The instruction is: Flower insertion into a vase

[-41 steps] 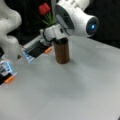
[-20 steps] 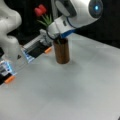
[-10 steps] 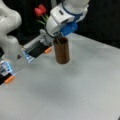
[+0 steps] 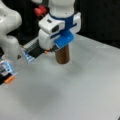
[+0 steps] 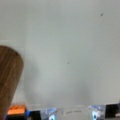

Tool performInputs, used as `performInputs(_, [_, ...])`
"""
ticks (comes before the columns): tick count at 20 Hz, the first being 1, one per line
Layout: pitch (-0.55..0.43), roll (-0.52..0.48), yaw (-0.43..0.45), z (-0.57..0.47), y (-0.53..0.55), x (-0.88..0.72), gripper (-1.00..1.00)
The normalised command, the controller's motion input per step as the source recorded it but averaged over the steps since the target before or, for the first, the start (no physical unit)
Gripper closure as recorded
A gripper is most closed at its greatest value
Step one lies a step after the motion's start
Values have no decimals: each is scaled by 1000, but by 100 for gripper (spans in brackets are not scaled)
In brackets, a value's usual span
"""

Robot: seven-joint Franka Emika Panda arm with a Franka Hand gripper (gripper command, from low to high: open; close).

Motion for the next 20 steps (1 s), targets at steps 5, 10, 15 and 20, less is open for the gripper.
performInputs(5, [-166,-34,118,32,-536,300,-100])
performInputs(10, [51,-70,97,84,-181,618,-100])
performInputs(15, [238,-10,85,197,59,707,-100])
performInputs(20, [257,12,31,206,-61,441,-100])
